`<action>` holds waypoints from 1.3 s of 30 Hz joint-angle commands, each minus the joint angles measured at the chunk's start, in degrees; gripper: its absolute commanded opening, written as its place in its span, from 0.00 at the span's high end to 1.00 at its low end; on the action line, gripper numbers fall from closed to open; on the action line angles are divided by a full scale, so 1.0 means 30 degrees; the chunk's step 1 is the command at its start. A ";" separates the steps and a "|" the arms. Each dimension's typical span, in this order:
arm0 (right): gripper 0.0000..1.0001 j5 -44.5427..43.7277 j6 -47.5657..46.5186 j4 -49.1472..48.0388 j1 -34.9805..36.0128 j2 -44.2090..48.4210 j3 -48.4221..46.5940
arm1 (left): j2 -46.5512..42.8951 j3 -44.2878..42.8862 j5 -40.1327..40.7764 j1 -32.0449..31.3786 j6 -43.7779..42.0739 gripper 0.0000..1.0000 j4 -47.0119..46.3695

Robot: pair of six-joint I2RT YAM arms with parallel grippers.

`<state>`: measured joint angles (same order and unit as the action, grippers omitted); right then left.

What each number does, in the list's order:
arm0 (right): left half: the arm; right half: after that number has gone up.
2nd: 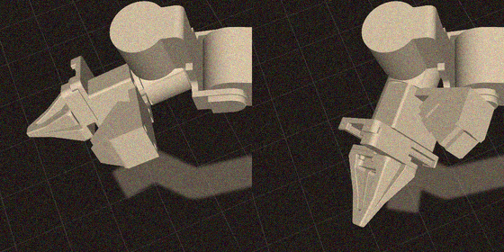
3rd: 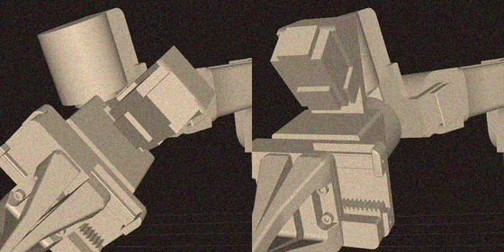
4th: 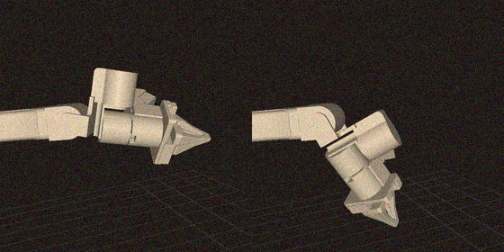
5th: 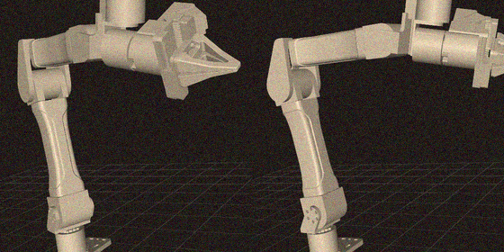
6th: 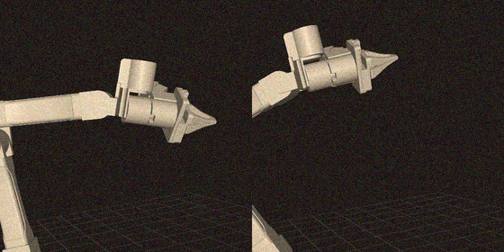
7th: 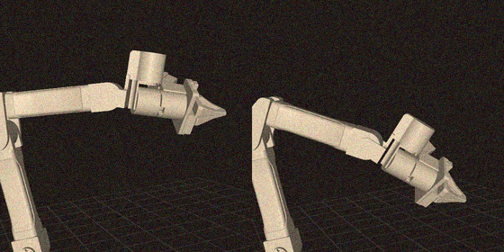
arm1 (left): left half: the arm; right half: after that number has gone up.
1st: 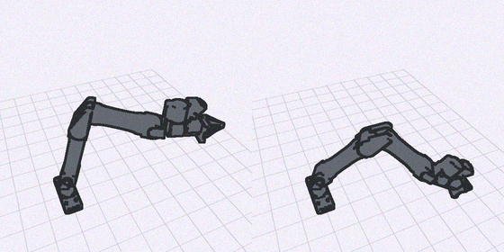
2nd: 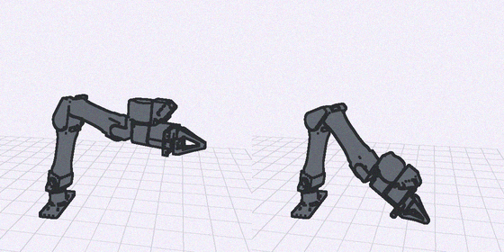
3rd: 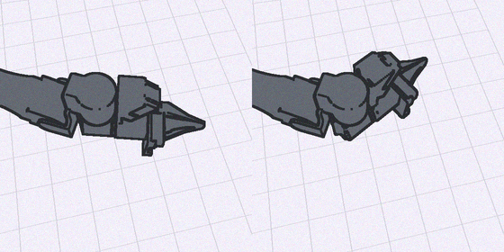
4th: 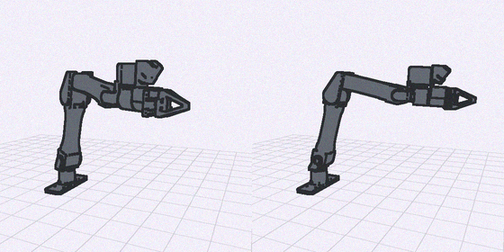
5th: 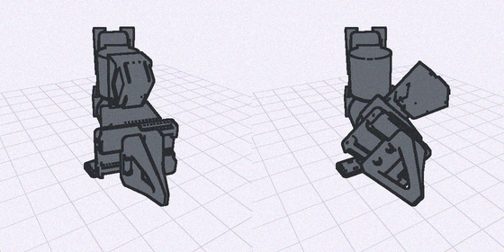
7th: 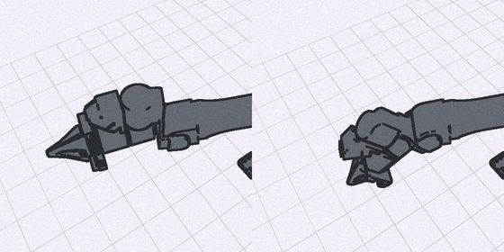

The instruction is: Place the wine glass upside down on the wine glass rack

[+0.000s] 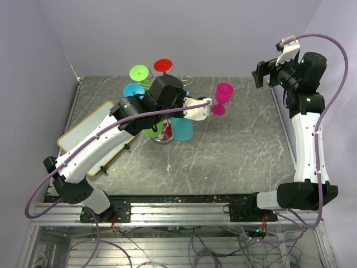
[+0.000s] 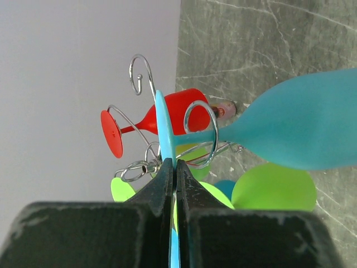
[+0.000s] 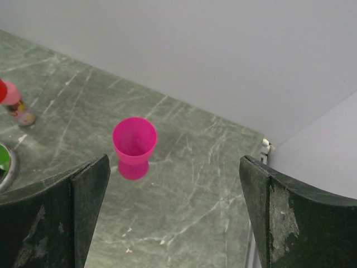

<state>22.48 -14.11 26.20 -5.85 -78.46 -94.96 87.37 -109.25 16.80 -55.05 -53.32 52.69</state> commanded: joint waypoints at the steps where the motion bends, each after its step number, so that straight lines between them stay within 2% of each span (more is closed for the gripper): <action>1: 0.00 -0.1163 -0.0921 0.0043 -0.0091 -0.0020 0.0465 | 0.0418 -0.0497 -0.0120 -0.0218 0.0457 0.93 -0.0860; 8: 0.00 -0.1396 -0.1242 0.0062 -0.0088 0.0253 0.0899 | 0.0898 -0.0331 0.0378 -0.0417 0.0361 0.93 -0.1312; 16: 0.00 -0.1101 -0.1275 0.0092 -0.0073 0.0283 0.1038 | 0.0997 -0.0233 0.0522 -0.0518 0.0195 0.83 -0.0976; 25: 0.00 -0.0755 -0.1355 0.0262 -0.0063 0.0209 0.1182 | 0.0956 -0.0200 0.0048 -0.0646 0.0405 0.75 -0.0367; 39: 0.00 -0.0593 -0.1335 0.0363 -0.0036 0.0165 0.1211 | 0.0744 -0.0995 -0.1556 -0.0680 0.1262 0.70 0.0478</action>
<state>20.16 -17.69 27.49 -5.85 -78.61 -92.12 90.19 -109.38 15.44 -56.53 -51.40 53.04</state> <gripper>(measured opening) 0.996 0.293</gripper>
